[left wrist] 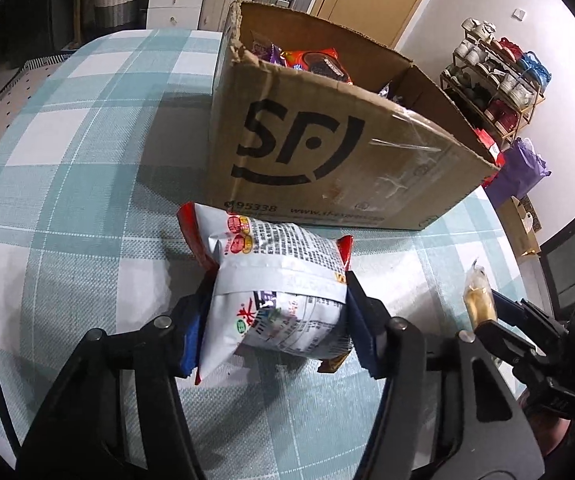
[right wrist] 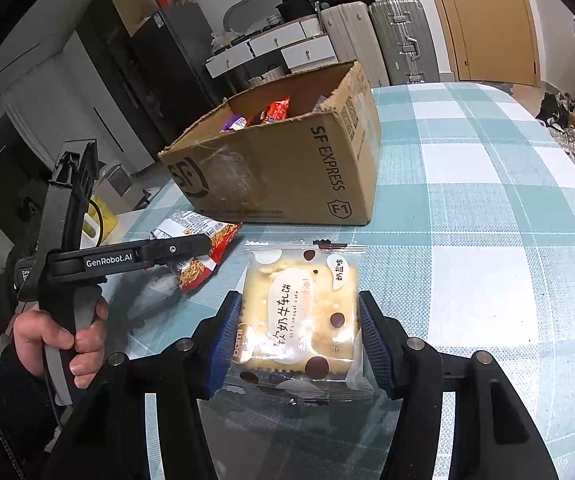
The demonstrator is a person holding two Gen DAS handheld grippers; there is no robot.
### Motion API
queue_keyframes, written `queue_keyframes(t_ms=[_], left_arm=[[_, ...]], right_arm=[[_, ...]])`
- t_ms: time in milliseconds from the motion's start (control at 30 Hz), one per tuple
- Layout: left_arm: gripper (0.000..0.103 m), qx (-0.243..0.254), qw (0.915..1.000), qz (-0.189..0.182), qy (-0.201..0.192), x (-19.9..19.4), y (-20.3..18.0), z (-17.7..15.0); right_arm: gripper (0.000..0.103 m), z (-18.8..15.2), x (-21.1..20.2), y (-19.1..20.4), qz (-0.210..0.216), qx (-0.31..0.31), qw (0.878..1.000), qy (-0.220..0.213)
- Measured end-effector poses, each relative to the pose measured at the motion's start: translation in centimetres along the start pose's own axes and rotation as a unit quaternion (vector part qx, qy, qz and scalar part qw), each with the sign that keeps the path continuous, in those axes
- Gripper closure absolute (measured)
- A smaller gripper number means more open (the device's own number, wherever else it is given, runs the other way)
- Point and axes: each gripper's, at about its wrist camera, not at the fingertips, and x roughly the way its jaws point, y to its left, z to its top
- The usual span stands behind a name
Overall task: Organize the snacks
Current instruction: 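Grasp the wrapped cake with right gripper while left grasps white noodle-snack bag, then lift both held snacks and carry them over the cardboard box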
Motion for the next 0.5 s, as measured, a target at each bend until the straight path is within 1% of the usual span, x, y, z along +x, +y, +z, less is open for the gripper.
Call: queue_keyframes(t_ms=[167,500], left_arm=[[0.048,0.005,1.0000,-0.001,-0.006,-0.9,-0.2,-0.3],[0.049,0.022,0.9997,-0.005,-0.012,-2.7,-1.1,-2.3]], right_arm=[[0.045,0.1,-0.3,0.3,0.000,-0.001,1.000,-0.003],[0.045,0.2,-0.8,1.1,-0.001,-0.011,1.000,-0.008]])
